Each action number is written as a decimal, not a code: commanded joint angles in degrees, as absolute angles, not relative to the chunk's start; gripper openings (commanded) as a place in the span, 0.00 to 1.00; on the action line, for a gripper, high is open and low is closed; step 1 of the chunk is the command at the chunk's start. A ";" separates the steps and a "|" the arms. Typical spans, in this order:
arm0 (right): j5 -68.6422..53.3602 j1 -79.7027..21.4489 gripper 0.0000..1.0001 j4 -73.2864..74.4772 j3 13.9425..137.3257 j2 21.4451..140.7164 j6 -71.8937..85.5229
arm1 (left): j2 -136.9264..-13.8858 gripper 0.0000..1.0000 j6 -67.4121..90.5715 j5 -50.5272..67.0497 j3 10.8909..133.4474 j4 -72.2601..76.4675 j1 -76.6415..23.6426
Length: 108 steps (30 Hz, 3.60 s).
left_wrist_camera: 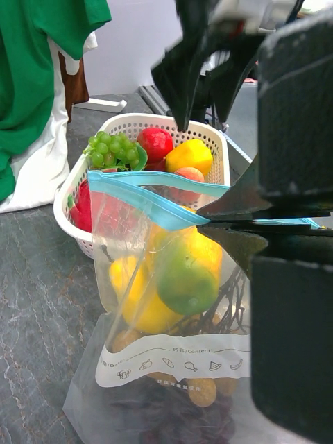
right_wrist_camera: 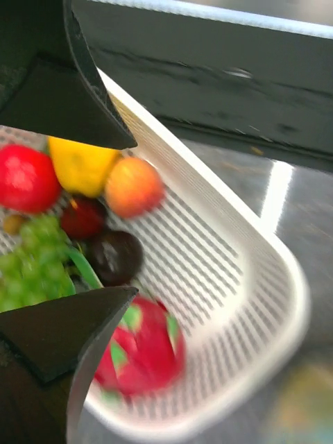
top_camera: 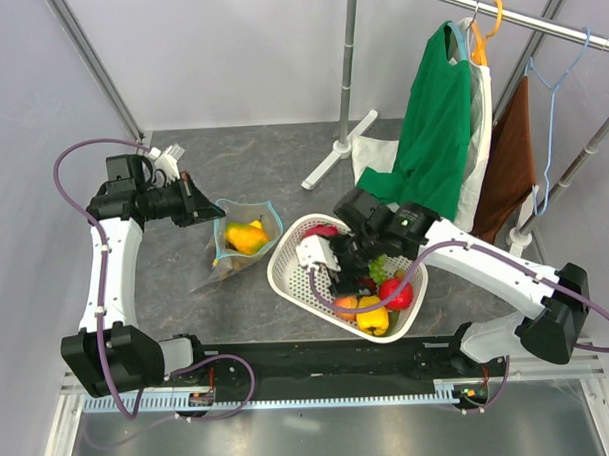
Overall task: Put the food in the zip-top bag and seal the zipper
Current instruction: Place the fake fruit in the zipper food storage bag, then pick up the fake fruit from the bin, then place the fake fruit in the zipper food storage bag.
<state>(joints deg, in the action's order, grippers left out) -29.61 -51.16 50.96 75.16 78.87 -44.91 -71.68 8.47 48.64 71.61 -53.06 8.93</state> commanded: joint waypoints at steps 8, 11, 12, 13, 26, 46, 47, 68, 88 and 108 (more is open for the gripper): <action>-26.63 -51.33 0.85 60.03 65.47 83.40 -63.10 | -71.37 0.02 10.55 51.42 72.78 -50.89 9.23; -27.86 -51.33 0.84 57.31 66.00 86.39 -61.88 | -71.10 0.02 10.46 51.15 72.16 -50.89 9.23; -27.86 -51.50 0.84 56.09 65.92 87.18 -61.53 | -71.02 0.02 10.46 51.15 72.07 -50.89 9.23; -27.69 -51.85 0.84 55.64 65.83 87.54 -61.70 | -71.02 0.02 10.37 51.15 72.16 -50.89 9.23; -24.79 -52.82 0.84 48.78 60.57 92.37 -62.31 | -71.81 0.02 10.02 51.15 72.42 -51.06 9.32; -30.58 -51.77 0.33 40.36 83.64 85.07 -38.87 | -71.63 0.02 8.17 49.66 74.88 -53.43 9.32; -31.02 -51.51 0.32 36.43 85.15 86.21 -33.89 | -71.80 0.02 8.09 49.31 75.14 -53.70 9.23; -28.47 -53.61 0.33 16.61 102.57 109.16 -18.46 | -72.24 0.02 9.67 51.42 77.87 -55.37 9.23; -25.41 -59.06 0.48 17.83 100.19 109.86 -27.06 | -74.62 0.02 15.99 58.97 76.99 -53.44 11.51; -20.39 -55.20 0.97 23.03 101.96 98.97 -13.55 | -75.50 0.02 16.87 60.12 75.50 -53.17 13.27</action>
